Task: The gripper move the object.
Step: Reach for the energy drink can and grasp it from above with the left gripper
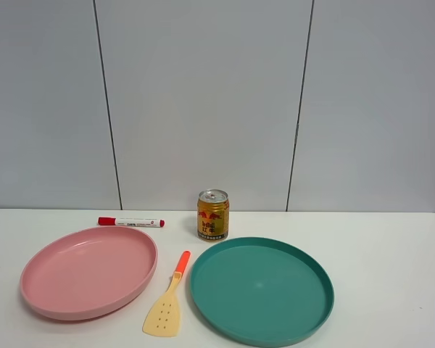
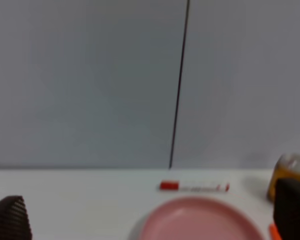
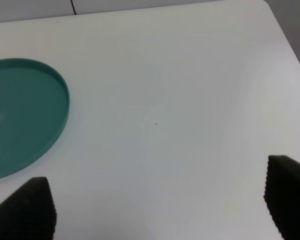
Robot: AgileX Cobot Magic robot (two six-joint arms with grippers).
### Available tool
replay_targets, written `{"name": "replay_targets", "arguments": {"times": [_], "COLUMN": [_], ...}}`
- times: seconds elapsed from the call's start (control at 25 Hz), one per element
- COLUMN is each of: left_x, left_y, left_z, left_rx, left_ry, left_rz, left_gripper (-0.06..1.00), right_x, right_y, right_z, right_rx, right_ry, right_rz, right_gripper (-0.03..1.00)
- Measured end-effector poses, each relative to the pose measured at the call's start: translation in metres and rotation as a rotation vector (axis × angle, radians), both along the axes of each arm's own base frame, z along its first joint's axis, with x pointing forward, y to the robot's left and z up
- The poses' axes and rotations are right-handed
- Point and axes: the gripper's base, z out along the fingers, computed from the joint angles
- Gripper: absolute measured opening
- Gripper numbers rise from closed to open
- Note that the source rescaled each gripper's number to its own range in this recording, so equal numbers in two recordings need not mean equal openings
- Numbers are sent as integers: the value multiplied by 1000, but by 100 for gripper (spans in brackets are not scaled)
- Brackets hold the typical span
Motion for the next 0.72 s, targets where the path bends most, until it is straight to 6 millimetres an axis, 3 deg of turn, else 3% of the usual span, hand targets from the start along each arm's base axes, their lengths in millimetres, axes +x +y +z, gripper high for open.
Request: {"name": "replay_targets", "arguments": {"times": [0.36, 0.72], "left_x": [63, 103], "left_y": [2, 3], "left_z": [12, 4], "left_rx": [-162, -133], "left_ry": [38, 122], "left_rz": [-8, -7], "left_gripper": [100, 100], "right_x": [0, 0], "right_y": [0, 0], "right_z": [0, 0], "right_rx": [0, 0], "right_ry": [0, 0], "right_rz": [0, 0], "right_gripper": [100, 100]}}
